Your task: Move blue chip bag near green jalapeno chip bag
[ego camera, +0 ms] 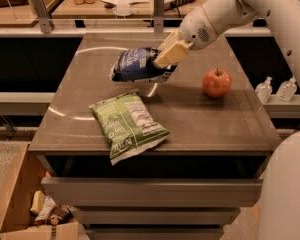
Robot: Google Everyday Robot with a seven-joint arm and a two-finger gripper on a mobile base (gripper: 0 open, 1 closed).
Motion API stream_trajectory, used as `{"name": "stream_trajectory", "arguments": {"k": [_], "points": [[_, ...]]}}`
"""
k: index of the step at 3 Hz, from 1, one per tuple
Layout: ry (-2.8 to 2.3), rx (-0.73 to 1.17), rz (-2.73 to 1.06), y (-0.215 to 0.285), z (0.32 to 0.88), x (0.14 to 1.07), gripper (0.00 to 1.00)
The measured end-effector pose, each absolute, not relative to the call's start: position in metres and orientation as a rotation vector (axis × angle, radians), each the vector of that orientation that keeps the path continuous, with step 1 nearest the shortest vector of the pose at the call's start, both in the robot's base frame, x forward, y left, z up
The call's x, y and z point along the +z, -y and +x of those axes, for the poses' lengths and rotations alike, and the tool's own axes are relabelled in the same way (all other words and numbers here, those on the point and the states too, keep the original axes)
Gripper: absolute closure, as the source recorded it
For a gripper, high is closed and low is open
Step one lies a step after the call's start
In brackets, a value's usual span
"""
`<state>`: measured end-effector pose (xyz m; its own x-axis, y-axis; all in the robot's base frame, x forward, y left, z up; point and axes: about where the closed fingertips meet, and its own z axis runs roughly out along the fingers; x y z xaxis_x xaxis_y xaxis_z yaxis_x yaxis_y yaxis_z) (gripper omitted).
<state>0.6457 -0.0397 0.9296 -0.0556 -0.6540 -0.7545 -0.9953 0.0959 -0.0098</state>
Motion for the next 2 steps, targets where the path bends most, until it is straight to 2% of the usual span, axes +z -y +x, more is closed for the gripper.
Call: {"name": "stream_trajectory", "arguments": {"k": [1,2], "points": [[-1.776,0.782,-1.632,0.035,0.637,0.926,0.15],[-1.764,0.744,-1.623,0.036,0.652,0.927,0.0]]}}
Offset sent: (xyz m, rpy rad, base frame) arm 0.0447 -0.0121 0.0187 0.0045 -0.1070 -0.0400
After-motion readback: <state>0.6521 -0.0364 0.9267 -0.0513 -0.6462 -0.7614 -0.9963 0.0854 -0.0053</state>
